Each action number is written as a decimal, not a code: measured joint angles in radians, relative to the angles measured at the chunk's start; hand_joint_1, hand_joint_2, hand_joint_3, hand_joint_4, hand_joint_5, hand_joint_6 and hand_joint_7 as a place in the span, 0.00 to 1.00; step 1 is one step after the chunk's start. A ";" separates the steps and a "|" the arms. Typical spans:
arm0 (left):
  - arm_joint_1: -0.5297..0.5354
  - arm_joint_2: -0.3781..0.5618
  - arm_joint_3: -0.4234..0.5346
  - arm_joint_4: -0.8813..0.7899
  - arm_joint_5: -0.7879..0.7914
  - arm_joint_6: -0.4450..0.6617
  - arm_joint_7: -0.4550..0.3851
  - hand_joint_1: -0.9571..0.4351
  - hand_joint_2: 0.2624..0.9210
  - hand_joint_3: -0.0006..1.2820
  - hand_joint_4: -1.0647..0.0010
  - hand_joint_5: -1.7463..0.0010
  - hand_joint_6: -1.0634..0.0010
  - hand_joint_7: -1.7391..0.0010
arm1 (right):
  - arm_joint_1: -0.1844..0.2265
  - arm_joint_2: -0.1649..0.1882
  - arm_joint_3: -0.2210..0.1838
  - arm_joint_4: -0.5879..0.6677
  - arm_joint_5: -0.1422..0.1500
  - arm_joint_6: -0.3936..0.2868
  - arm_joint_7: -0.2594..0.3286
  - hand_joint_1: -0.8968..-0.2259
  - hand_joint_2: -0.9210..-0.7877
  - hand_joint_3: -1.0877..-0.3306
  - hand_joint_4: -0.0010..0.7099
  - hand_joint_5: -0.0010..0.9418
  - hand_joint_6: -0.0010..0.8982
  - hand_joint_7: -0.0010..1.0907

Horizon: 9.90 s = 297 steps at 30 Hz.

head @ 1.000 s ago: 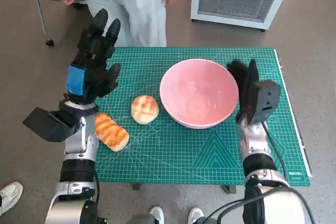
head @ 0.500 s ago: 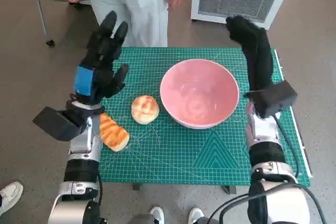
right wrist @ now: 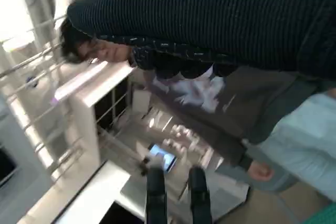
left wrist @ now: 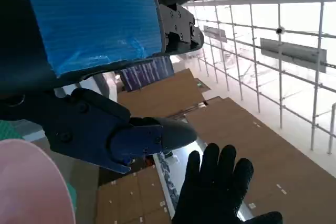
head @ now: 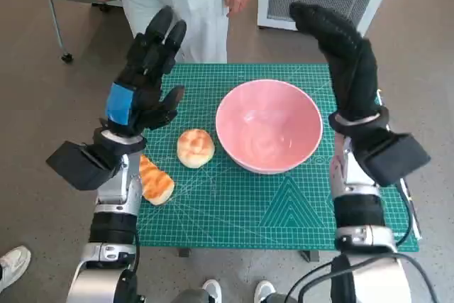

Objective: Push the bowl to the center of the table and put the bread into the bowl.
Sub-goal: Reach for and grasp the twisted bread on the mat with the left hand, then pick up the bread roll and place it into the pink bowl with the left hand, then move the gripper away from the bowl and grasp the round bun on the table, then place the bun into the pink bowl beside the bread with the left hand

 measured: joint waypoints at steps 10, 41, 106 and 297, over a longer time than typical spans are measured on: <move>-0.011 0.027 0.007 0.001 -0.001 0.001 -0.023 0.20 1.00 0.34 0.80 1.00 0.83 0.91 | 0.024 0.003 0.014 -0.068 -0.002 0.032 -0.007 0.17 0.00 0.38 0.37 0.01 0.00 0.64; 0.098 0.689 -0.173 -0.408 0.596 0.653 -0.223 0.53 0.68 0.00 0.85 1.00 0.78 0.95 | 0.030 0.001 0.011 -0.072 -0.028 0.029 -0.072 0.19 0.00 0.39 0.40 0.02 0.02 0.65; 0.014 0.509 -0.580 0.194 0.900 0.267 0.043 0.68 0.96 0.05 0.29 0.42 0.39 0.35 | 0.058 -0.034 0.002 -0.117 -0.013 0.047 -0.060 0.19 0.00 0.40 0.38 0.00 0.03 0.61; -0.033 0.286 -0.468 0.151 0.689 0.443 0.095 0.69 0.92 0.06 0.24 0.40 0.33 0.39 | 0.110 -0.058 -0.026 -0.240 0.027 0.111 -0.055 0.21 0.00 0.41 0.41 0.00 0.08 0.56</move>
